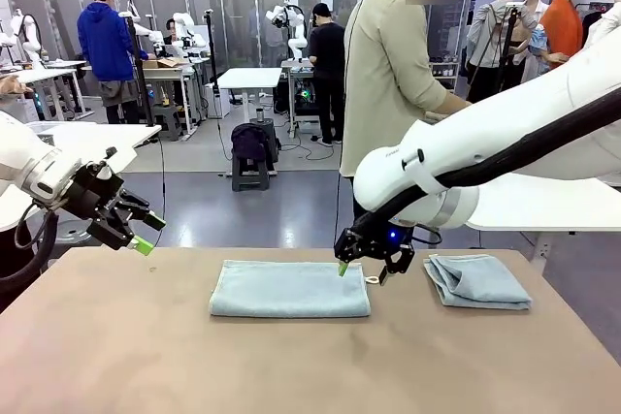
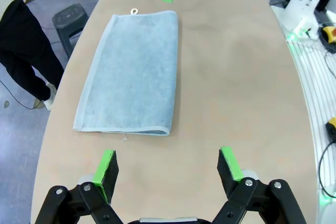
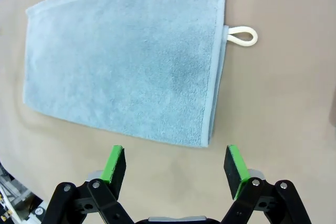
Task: Fold the towels and place them in the basket.
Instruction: When a person lays out a Towel with hook on the table, fold it in half twice.
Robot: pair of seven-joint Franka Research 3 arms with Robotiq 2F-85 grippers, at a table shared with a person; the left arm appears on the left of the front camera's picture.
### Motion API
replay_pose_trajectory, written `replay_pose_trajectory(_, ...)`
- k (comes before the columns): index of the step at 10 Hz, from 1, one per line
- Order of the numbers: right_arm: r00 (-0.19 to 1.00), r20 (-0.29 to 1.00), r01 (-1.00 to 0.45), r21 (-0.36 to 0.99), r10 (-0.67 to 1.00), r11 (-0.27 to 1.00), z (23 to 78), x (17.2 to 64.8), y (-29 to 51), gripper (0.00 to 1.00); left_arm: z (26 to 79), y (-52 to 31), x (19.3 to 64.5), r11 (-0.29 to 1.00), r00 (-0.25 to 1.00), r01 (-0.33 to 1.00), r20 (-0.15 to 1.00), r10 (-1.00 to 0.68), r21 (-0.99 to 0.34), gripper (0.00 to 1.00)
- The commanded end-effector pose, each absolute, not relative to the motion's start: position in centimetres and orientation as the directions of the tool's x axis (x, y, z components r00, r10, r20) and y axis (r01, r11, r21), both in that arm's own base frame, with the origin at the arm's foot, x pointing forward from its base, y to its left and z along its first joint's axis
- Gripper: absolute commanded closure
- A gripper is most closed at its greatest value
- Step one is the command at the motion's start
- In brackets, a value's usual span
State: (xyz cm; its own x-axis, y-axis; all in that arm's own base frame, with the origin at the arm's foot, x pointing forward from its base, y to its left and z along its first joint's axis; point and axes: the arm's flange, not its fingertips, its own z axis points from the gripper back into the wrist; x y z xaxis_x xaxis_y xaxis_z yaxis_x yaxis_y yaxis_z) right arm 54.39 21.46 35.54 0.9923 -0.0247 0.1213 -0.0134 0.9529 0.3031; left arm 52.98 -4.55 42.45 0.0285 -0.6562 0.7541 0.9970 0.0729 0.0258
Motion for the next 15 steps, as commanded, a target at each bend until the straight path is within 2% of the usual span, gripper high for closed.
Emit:
replay_pose_trajectory(1, 0.982, 0.177, 0.019, 0.244, -0.064, 0.97, 34.2, 54.8, 22.4, 0.06, 42.6, -4.4, 52.8, 0.069, 0.023, 0.997, 0.75, -0.661, 0.03, 0.04)
replay_pose_trajectory(2, 0.981, 0.18, 0.032, 0.236, -0.076, 0.971, 33.5, 55.2, 22.3, 0.06, 42.6, -4.4, 52.8, 0.069, 0.023, 0.997, 0.75, -0.661, 0.03, 0.04)
replay_pose_trajectory(3, 0.981, 0.173, 0.042, 0.24, -0.085, 0.97, 32.9, 55.5, 22.1, 0.0, 42.6, -4.4, 52.8, 0.069, 0.023, 0.997, 0.75, -0.661, 0.03, 0.04)
replay_pose_trajectory(14, 0.974, 0.202, 0.063, 0.172, -0.098, 0.983, 29.8, 57.6, 23.3, 0.0, 42.6, -4.4, 52.8, 0.069, 0.023, 0.997, 0.75, -0.661, 0.03, 0.04)
replay_pose_trajectory(15, 0.975, 0.199, 0.064, 0.172, -0.098, 0.983, 29.6, 57.6, 23.5, 0.2, 42.6, -4.4, 52.8, 0.069, 0.023, 0.997, 0.75, -0.661, 0.03, 0.04)
